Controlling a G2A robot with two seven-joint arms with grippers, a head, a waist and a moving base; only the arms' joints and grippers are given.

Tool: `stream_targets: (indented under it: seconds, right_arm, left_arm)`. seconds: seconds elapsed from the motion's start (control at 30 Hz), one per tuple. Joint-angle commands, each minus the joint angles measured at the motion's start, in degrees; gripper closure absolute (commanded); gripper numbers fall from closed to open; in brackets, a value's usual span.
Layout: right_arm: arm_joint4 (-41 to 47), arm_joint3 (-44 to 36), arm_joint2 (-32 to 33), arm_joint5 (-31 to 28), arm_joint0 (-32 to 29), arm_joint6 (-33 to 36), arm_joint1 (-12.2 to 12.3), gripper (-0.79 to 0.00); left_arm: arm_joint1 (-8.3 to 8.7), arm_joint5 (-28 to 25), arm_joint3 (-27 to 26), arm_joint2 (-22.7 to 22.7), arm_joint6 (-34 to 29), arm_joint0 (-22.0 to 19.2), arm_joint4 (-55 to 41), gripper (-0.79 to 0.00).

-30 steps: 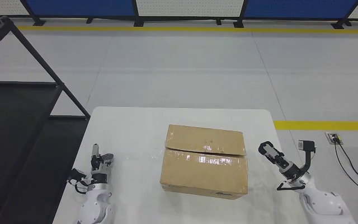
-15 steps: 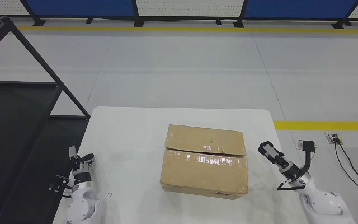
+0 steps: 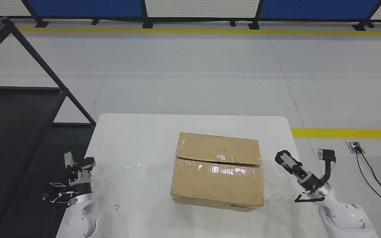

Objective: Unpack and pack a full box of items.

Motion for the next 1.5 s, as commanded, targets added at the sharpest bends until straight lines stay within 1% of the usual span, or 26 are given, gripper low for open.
stream_targets:
  seconds: [0.0, 0.1, 0.17, 0.23, 0.33, 0.37, 0.5, 0.53, 0.6, 0.97, 1.0, 1.07, 1.17, 1.23, 1.3, 1.4, 1.43, 1.47]
  right_arm:
    - [-1.0, -1.4, 0.2, -0.2, -0.6, -1.0, 0.0, -0.785]
    - [-2.2, -3.9, 1.4, -1.3, -2.3, -2.8, 0.2, -0.785]
    - [-0.3, -5.1, 2.7, -2.1, -3.8, -3.0, 0.4, -0.785]
    - [2.5, -6.5, 4.1, -3.0, -5.2, -1.6, 0.7, -0.785]
    - [11.1, -8.4, 5.5, -3.4, -7.1, 4.0, 1.3, -0.785]
    - [14.4, -8.6, 6.1, -2.9, -7.4, 6.3, 1.6, -0.785]
    - [26.5, -9.4, 7.4, 0.5, -7.6, 17.1, 2.4, -0.785]
    - [27.4, -9.5, 7.4, 0.9, -7.6, 18.1, 2.5, -0.785]
    - [27.4, -9.5, 7.4, 0.9, -7.6, 18.1, 2.5, -0.785]
    - [27.4, -9.5, 7.4, 0.9, -7.6, 18.1, 2.5, -0.785]
    - [27.3, -9.7, 7.1, 1.6, -7.7, 17.7, 2.5, -0.785]
    - [27.2, -10.9, 6.1, 3.0, -7.5, 17.5, 2.4, -0.785]
    - [27.2, -11.7, 5.0, 4.1, -6.8, 20.1, 2.5, -0.785]
    - [28.9, -11.5, 4.7, 5.5, -6.0, 22.4, 2.6, -0.785]
    - [30.5, -11.5, 4.5, 7.5, -5.1, 25.9, 2.8, -0.785]
    - [31.5, -11.0, 4.7, 11.2, -3.7, 30.5, 3.3, -0.785]
    - [31.5, -10.9, 4.9, 12.7, -3.2, 31.3, 3.4, -0.785]
    - [30.7, -10.9, 5.0, 13.7, -2.9, 31.8, 3.6, -0.785]
  left_arm:
    - [0.24, 1.0, -3.3, -0.5, -2.7, 1.1, 0.9, -0.785]
    - [0.52, 2.9, -7.4, -1.2, -5.1, 2.1, 2.1, -0.785]
    - [0.64, 4.1, -10.6, -1.2, -7.3, 2.9, 2.3, -0.785]
    - [0.8, 5.0, -13.4, -1.3, -9.8, 4.0, 2.9, -0.785]
    - [1.1, 5.2, -16.4, -1.1, -14.5, 5.6, 4.5, -0.785]
    - [1.22, 5.4, -17.3, -1.2, -16.0, 6.1, 5.0, -0.785]
    - [1.49, 4.9, -20.0, -1.1, -18.9, 7.4, 8.0, -0.785]
    - [1.58, 5.1, -20.5, -1.1, -19.7, 7.8, 9.1, -0.785]
    - [1.76, 6.1, -21.2, -1.2, -20.9, 8.4, 11.1, -0.785]
    - [1.76, 6.1, -21.2, -1.2, -20.9, 8.4, 11.1, -0.785]
    - [1.74, 7.0, -21.3, -0.7, -21.6, 8.5, 10.4, -0.785]
    - [1.83, 9.6, -22.0, -0.4, -22.9, 8.0, 9.2, -0.785]
    - [1.96, 13.9, -22.6, 0.3, -25.4, 6.7, 7.2, -0.785]
    - [2.19, 18.6, -22.6, 1.0, -28.8, 5.5, 6.4, -0.785]
    - [2.36, 20.3, -22.8, 1.2, -31.2, 3.5, 5.3, -0.785]
    - [2.55, 24.5, -22.0, 2.5, -37.7, 0.5, 0.0, -0.785]
    - [2.67, 25.6, -21.7, 2.6, -39.6, -0.5, -1.1, -0.785]
    - [2.73, 25.5, -21.4, 2.5, -40.5, -1.4, -2.0, -0.785]
